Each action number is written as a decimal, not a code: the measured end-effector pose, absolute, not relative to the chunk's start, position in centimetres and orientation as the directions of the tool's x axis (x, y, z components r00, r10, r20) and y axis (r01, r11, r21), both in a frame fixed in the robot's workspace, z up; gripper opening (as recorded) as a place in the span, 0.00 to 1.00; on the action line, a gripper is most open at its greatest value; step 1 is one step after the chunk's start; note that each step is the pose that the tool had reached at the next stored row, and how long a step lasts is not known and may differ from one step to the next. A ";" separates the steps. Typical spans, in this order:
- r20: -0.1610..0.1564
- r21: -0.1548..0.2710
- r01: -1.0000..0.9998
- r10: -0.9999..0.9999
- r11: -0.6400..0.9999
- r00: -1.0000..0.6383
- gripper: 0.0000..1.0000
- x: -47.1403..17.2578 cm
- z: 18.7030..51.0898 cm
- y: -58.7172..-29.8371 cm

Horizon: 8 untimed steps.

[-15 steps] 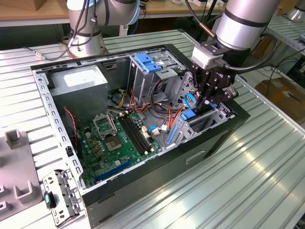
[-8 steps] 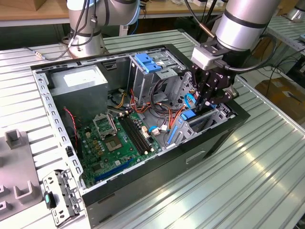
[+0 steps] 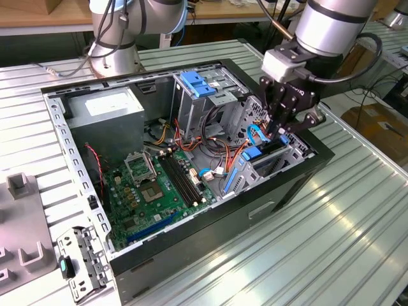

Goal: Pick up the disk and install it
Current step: 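Insert the second disk wire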

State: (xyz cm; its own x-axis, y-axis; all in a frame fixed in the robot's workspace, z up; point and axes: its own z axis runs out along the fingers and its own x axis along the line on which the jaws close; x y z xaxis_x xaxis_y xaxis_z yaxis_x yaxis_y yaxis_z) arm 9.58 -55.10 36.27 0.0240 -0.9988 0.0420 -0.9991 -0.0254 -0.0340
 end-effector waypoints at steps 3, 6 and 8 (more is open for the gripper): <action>0.042 -0.034 -0.999 -0.999 -0.025 0.024 0.24 9.6 36.4 -55.1; 0.042 -0.034 -0.999 -0.999 -0.025 0.024 0.11 9.6 36.4 -55.1; 0.042 -0.034 -0.999 -0.999 -0.025 0.024 0.11 9.6 36.4 -55.1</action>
